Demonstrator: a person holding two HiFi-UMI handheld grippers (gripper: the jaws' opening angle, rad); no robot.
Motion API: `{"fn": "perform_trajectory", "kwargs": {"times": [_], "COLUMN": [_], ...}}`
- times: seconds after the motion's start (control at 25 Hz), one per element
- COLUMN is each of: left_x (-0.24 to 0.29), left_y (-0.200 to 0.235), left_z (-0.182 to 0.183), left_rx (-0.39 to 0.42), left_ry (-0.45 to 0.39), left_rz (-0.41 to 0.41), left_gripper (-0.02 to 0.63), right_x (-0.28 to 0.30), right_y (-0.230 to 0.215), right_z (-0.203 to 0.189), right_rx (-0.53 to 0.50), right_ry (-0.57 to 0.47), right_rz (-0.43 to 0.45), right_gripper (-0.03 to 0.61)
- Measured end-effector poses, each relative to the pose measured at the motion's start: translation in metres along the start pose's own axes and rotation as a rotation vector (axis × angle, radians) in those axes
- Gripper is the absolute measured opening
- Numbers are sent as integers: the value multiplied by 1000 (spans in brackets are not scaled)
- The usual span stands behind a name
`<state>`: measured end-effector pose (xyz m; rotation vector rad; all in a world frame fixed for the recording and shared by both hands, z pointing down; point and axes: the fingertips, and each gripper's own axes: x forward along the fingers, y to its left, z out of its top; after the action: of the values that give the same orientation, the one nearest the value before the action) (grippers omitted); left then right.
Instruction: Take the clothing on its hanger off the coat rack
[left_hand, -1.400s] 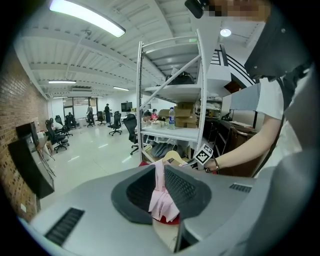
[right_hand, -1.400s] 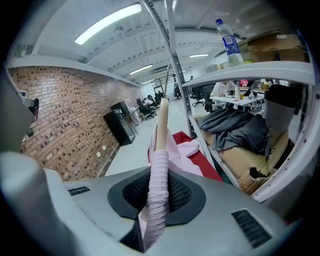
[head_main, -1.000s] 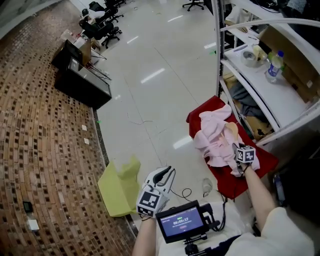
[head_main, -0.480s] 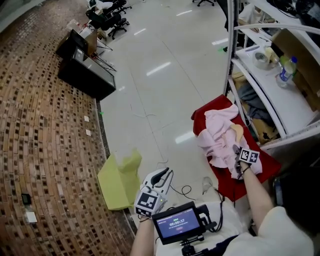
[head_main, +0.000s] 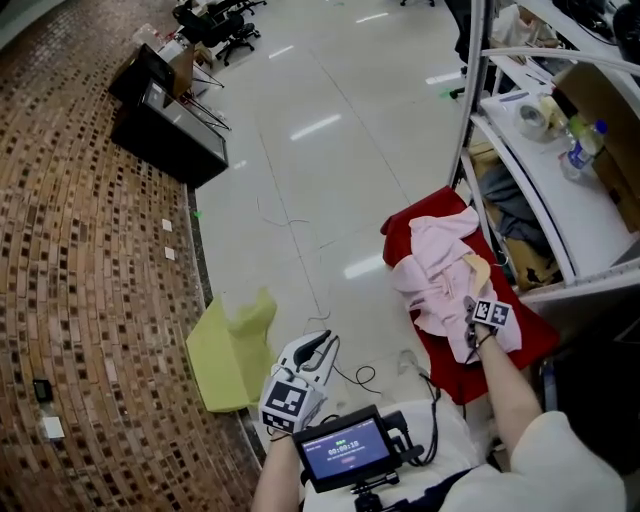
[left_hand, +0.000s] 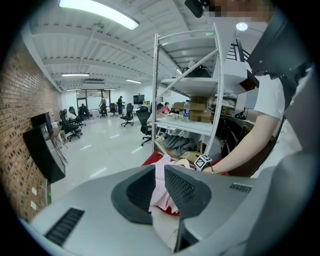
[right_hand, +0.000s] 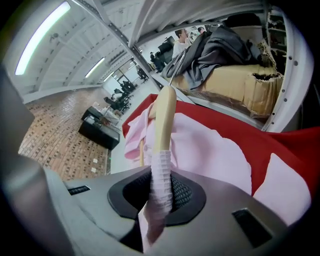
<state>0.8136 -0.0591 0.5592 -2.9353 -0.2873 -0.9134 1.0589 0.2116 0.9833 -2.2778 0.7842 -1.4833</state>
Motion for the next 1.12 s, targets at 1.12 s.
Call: {"fn": "perform_trajectory", "kwargs": {"times": [1.12], "left_x": [-65], "left_y": [26], "left_z": [-53], "left_rx": [-87], "left_ry": [-15], "left_rz": [38], "left_gripper": [57], "right_x": [-13], "right_y": [-13], "right_z": [5], "right_rx": [92], "right_ry": [-52], "right_rz": [-248], "right_gripper": [227]}}
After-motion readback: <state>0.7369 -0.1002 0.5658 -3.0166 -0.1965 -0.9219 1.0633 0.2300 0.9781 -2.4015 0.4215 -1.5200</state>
